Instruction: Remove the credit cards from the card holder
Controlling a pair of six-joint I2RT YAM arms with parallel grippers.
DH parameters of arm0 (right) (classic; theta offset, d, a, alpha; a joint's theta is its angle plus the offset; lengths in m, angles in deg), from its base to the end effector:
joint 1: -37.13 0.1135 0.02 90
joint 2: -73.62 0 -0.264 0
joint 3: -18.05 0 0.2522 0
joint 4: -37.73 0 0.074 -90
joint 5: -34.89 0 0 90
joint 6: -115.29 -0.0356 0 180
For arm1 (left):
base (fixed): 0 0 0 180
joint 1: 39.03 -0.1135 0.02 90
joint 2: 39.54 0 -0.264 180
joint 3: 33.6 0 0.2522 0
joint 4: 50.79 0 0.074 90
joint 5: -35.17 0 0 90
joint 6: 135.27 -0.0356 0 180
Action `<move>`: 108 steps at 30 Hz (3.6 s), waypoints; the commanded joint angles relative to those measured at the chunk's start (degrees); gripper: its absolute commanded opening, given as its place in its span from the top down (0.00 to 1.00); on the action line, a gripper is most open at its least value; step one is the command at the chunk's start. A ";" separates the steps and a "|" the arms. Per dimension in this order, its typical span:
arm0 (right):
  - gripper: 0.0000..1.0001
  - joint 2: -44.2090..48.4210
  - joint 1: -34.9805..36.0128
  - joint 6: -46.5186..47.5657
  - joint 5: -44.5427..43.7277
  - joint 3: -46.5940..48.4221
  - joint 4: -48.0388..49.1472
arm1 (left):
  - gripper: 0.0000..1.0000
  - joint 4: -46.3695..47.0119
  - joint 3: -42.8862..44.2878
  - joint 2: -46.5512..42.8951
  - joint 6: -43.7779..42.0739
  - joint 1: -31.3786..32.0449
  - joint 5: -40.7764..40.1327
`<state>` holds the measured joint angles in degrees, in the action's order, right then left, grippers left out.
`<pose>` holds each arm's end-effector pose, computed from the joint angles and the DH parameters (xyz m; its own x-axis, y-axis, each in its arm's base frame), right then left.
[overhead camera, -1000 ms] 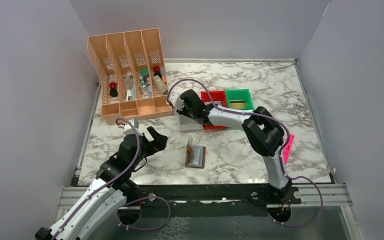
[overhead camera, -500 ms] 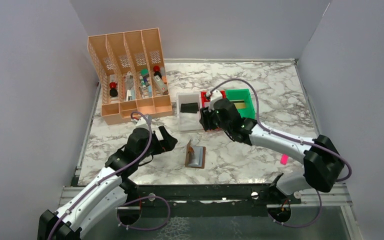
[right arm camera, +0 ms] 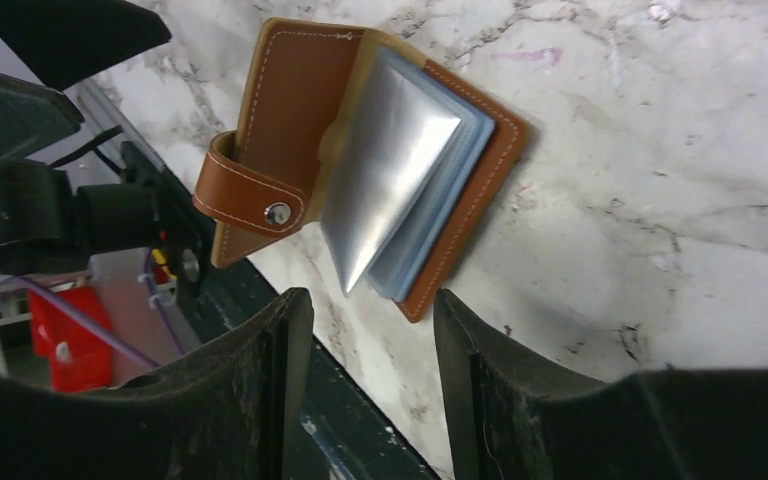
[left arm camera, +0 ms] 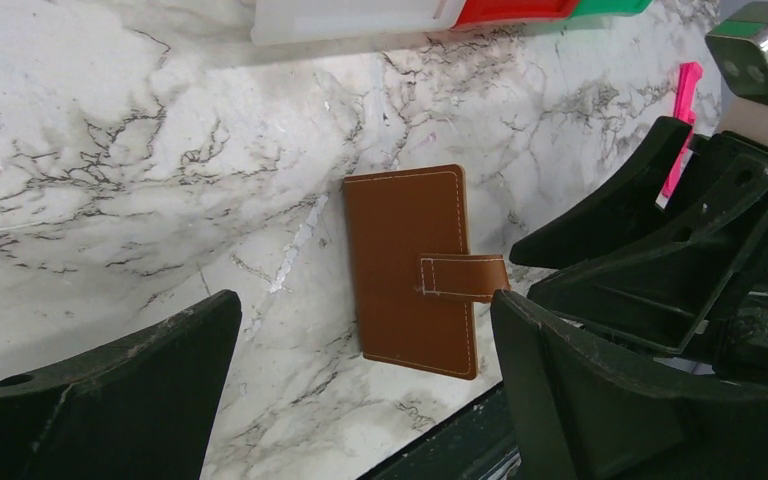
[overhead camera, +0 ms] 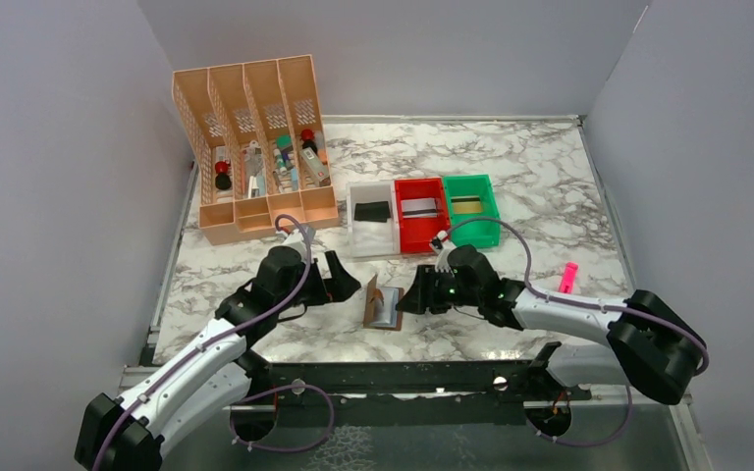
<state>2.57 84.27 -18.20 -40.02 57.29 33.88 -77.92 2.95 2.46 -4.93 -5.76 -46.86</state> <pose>0.1542 0.1798 0.1671 -0.8738 0.0353 -0.4850 -0.3449 0.6581 0.6693 0.1369 -0.0957 0.2074 -0.7581 -0.2693 -0.5939 0.1971 0.7735 -0.6024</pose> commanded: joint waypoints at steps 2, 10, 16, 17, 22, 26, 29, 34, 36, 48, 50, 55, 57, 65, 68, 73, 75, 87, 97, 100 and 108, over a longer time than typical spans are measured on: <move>0.48 -4.46 -0.03 -7.31 8.10 -0.94 10.43 | 0.01 1.72 0.67 0.90 -0.74 -0.13 3.11; 0.50 -12.63 -0.03 -9.47 12.57 -0.02 16.69 | 0.01 2.94 1.29 3.85 -1.26 -0.11 3.53; 0.50 -14.80 -0.03 -9.71 15.65 0.12 21.28 | 0.01 3.40 1.33 4.64 -1.67 -0.13 3.37; 0.49 -14.91 -0.03 -9.85 16.06 0.19 22.20 | 0.01 3.47 1.23 4.71 -1.62 -0.14 3.37; 0.49 -18.70 -0.03 -8.73 20.16 4.02 22.22 | 0.01 4.53 0.60 4.67 -1.23 -0.12 3.37; 0.48 -21.26 0.04 -10.25 23.29 5.42 27.16 | 0.02 4.36 0.69 4.24 -1.31 -0.14 3.33; 0.48 -21.38 0.53 -8.73 23.33 7.65 26.27 | 0.02 4.12 0.59 3.25 -1.09 -0.14 2.37; 0.47 -21.32 1.10 -3.40 20.47 12.17 17.66 | 0.02 3.57 0.42 1.81 -1.09 -0.13 0.81; 0.46 -22.10 1.20 -2.86 20.58 13.24 17.35 | 0.03 3.59 0.37 1.84 -1.21 -0.10 0.45; 0.44 -25.04 1.82 2.57 14.72 19.80 8.84 | 0.10 1.82 0.78 2.02 -1.47 -0.12 -1.65; 0.44 -24.80 1.82 4.07 14.32 20.72 6.80 | 0.13 2.97 0.48 1.92 -1.97 -0.14 -0.53; 0.54 -26.47 1.82 3.35 16.69 22.15 7.81 | 0.28 3.82 1.71 4.23 -3.79 -0.07 1.79; 0.49 -26.68 1.82 3.32 17.12 22.93 7.73 | 0.29 3.54 1.84 4.66 -3.94 -0.14 2.11; 0.51 -28.06 1.82 1.84 12.92 28.05 2.85 | 0.26 2.97 -0.55 0.28 -2.21 -0.13 1.70; 0.56 -29.74 1.82 1.48 10.79 30.92 -0.69 | 0.23 1.80 -1.02 -1.23 -1.08 -0.14 0.11; 0.58 -31.57 1.82 2.70 8.83 33.61 -4.20 | 0.19 1.06 -2.14 -3.57 -0.17 -0.07 -1.80; 0.56 -32.99 1.82 3.37 9.17 34.79 -5.38 | 0.19 1.01 -2.78 -3.78 0.25 -0.08 -1.90; 0.59 -37.03 1.82 5.59 10.30 38.82 -8.02 | 0.23 8.95 -4.49 1.08 -4.96 -0.14 -4.15; 0.59 -36.91 1.82 6.83 7.97 39.89 -10.76 | 0.36 18.46 -6.07 2.12 -15.73 -0.14 -8.14; 0.59 -36.55 1.82 7.08 6.95 39.92 -11.33 | 0.46 19.70 -6.75 1.46 -15.82 -0.14 -7.26; 0.59 -35.65 1.82 7.37 6.45 39.56 -11.25 | 0.49 19.86 -5.23 8.11 -15.82 -0.14 -5.23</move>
<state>-33.34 85.88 -12.10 -31.58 96.06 24.06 -60.02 -3.26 6.70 -19.47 -5.91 -52.87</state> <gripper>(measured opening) 0.414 0.523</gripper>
